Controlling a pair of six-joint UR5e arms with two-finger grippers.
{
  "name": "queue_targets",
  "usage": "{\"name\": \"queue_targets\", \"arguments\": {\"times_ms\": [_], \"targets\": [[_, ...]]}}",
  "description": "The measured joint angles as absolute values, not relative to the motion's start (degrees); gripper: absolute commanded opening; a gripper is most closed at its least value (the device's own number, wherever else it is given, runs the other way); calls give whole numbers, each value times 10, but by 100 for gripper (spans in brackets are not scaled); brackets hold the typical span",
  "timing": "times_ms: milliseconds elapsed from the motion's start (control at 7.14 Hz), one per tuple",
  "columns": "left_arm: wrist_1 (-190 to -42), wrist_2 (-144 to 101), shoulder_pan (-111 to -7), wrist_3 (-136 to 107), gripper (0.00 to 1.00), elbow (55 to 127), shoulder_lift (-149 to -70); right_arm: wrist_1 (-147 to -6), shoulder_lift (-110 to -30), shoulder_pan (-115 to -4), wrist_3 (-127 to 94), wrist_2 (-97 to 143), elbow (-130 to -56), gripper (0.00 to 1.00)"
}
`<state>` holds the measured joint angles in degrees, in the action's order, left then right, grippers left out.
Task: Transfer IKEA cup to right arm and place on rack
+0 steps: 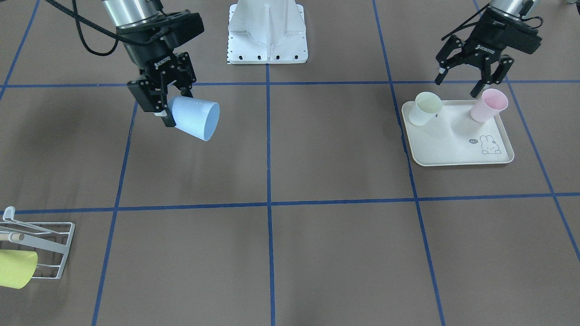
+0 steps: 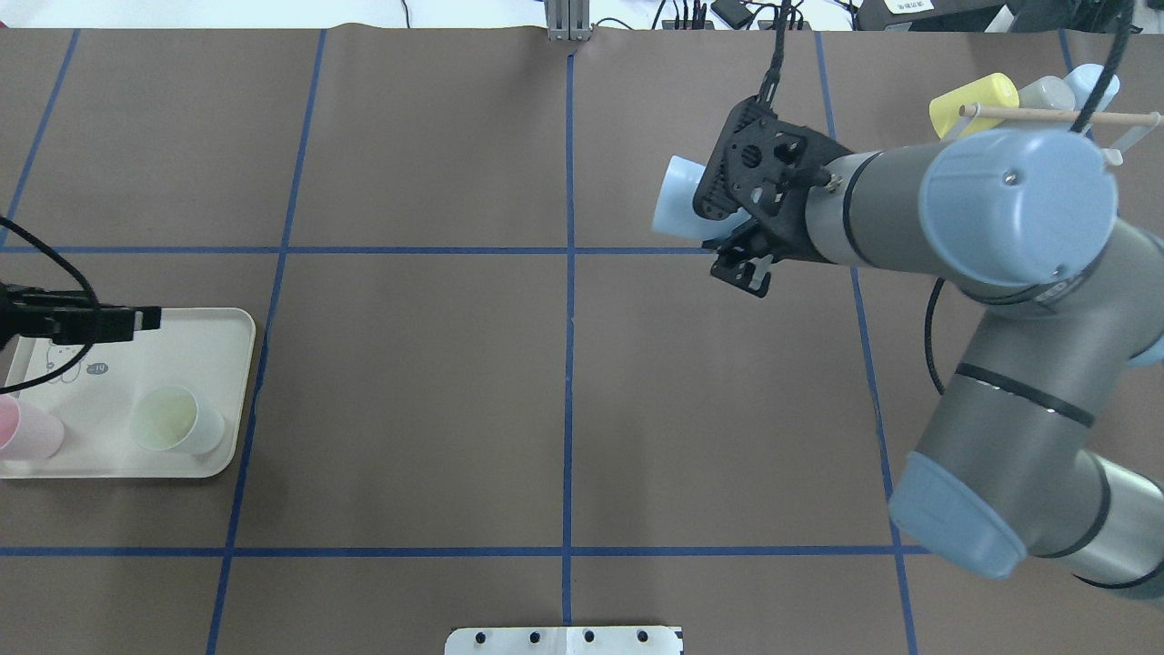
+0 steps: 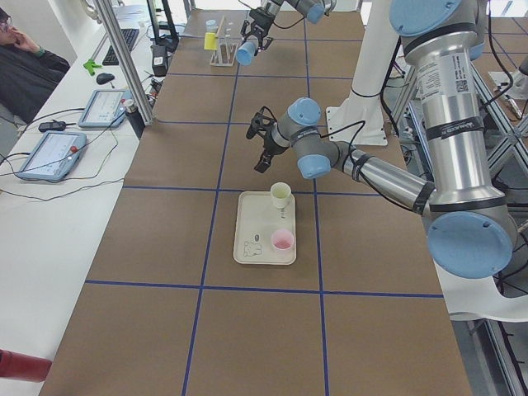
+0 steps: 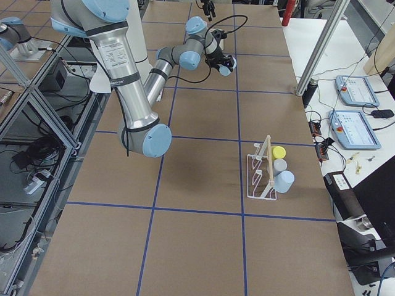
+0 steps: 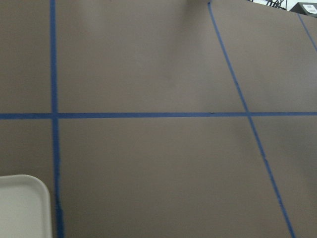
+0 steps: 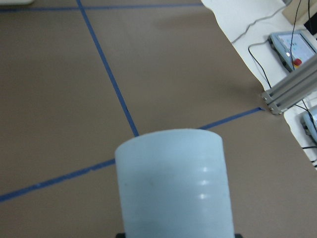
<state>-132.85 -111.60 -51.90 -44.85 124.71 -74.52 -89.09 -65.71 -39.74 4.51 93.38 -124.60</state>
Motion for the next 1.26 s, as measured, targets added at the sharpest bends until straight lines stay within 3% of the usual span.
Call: {"name": "queue_targets", "arguments": {"times_ms": [280,700,1261], "targets": [[-1329,-1176,-610,-316,100,1220,-723,-1022,-659,-459,177,929,-1280,0],[-1330,-1198,-640,-282,100,1206,-720,-1169,-677,-514,405,827,-1292,0],[-1331,-1199,-641,-284,100,1206,-720,-1206,-733,-516,581,699,-1270,0]]}}
